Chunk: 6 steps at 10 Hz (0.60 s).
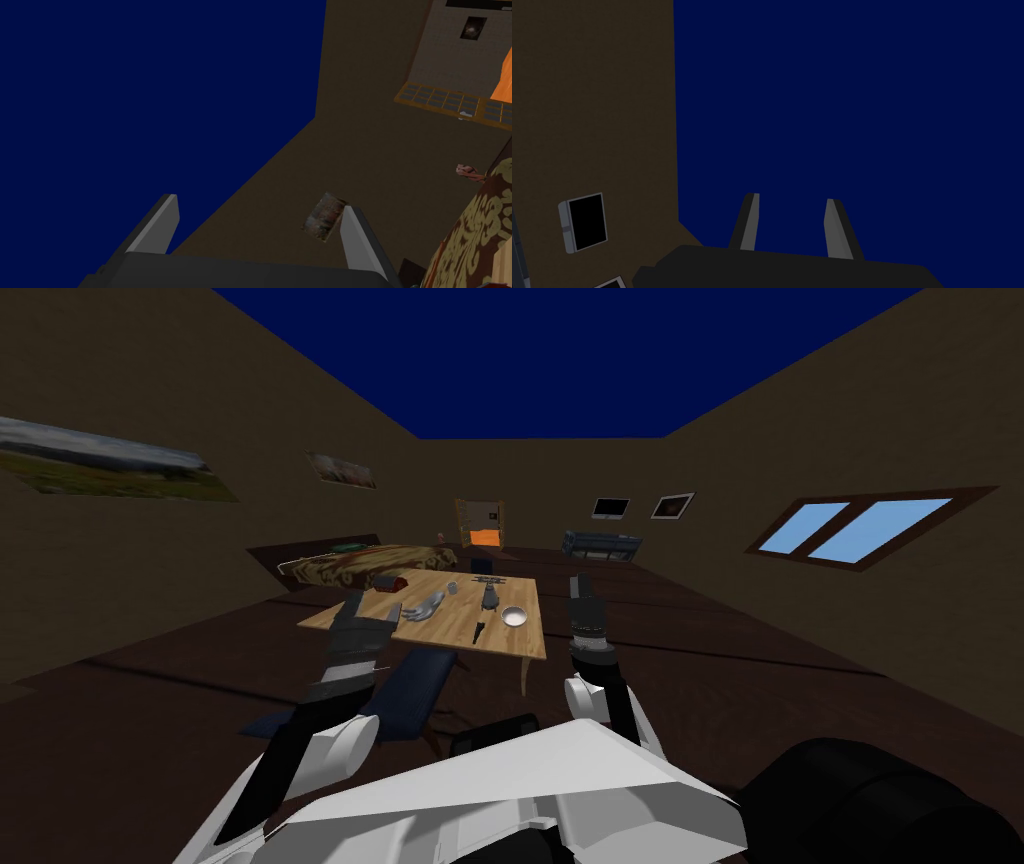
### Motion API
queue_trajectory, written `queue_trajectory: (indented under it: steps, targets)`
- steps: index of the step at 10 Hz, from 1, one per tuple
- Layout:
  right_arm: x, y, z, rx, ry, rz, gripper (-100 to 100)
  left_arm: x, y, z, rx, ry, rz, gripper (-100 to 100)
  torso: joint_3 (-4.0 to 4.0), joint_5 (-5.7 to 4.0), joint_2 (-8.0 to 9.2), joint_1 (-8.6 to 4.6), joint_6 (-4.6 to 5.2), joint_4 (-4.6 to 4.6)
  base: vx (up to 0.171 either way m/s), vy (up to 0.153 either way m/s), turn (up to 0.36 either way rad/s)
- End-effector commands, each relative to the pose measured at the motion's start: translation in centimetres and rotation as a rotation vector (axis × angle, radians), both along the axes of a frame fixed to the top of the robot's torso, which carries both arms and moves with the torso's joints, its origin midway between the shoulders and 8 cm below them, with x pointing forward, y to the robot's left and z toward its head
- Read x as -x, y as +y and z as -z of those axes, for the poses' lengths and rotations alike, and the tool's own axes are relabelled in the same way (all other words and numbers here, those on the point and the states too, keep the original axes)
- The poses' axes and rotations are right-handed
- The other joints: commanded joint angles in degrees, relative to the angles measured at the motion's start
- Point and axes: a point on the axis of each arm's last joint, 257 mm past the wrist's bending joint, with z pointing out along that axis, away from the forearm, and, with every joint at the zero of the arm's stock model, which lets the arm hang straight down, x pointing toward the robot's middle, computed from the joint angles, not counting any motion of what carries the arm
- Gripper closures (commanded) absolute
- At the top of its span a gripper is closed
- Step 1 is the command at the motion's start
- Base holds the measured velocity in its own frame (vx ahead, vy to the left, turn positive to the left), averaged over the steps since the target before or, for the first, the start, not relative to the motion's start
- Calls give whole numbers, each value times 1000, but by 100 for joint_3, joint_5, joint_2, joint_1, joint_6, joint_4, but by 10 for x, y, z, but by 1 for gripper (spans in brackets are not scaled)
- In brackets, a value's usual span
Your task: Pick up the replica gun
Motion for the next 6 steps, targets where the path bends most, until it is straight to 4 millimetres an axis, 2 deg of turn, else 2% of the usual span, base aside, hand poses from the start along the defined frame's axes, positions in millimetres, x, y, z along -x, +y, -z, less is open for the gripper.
queue_trajectory:
  steps: [1,3,6]
  targets:
    - [0,0,0,0,0,0,0,-13,7,10,38,44,8,-100,0,0,0,0,0,0,0,-51,15]
    - [0,0,0,0,0,0,0,-21,12,17,66,73,13,-100,-1,-1,-2,-3,0,0,4,-44,5]
    - [0,0,0,0,0,0,0,-47,25,41,171,157,32,-100,-2,0,-4,-2,0,-1,10,-51,-15]
